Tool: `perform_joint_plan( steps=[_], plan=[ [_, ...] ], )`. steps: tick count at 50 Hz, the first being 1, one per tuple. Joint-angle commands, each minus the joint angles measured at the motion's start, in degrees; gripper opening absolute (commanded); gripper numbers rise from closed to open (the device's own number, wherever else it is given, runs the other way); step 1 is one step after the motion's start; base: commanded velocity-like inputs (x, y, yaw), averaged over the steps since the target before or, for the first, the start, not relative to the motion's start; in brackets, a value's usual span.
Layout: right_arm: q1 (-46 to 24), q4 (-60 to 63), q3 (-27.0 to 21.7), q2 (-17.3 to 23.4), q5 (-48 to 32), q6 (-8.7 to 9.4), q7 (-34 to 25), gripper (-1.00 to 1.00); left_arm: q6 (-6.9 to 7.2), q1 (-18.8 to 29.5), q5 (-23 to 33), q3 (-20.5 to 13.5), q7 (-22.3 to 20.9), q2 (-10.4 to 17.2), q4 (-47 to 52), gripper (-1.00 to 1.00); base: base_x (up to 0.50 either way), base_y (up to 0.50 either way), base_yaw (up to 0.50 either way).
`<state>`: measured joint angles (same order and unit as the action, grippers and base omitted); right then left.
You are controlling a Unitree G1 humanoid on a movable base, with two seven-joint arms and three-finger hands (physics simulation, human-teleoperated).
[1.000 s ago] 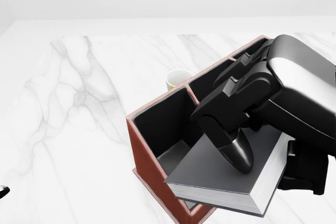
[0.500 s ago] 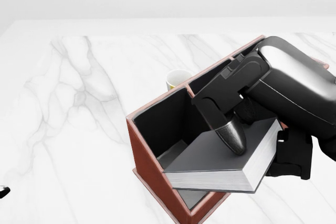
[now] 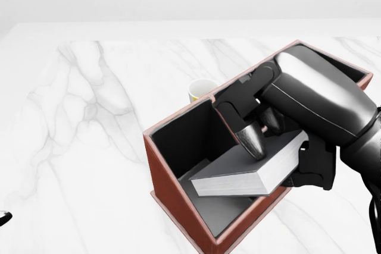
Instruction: Pick up the book and place it in the left compartment of the caddy.
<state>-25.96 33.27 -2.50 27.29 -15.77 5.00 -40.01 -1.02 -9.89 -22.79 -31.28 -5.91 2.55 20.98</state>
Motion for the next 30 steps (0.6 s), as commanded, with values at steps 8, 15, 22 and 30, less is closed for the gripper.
perform_joint_plan(
  steps=[8,15,22,30],
  plan=[
    [-0.06,-1.31,2.47,-1.72,-9.37,0.00,0.01,-1.00,-0.44,-0.02,0.15,0.10,-0.05,-0.07,-0.48,1.00,0.00,0.00,0.00],
    [0.23,-4.98,2.47,-3.65,-14.84,0.00,0.01,-1.00,-0.41,-0.02,-0.06,-0.10,-0.10,0.06,-0.53,1.00,0.00,0.00,0.00],
    [-0.28,-6.92,2.63,-5.79,-19.38,0.00,0.01,-1.00,-0.16,0.10,-0.13,-0.22,0.01,0.19,-0.33,1.00,0.00,0.00,0.00],
    [-0.26,-7.75,2.68,-7.95,-23.18,0.00,0.01,-1.00,0.17,0.17,-0.26,-0.36,0.13,0.30,0.00,1.00,0.00,0.00,0.00]
  ],
)
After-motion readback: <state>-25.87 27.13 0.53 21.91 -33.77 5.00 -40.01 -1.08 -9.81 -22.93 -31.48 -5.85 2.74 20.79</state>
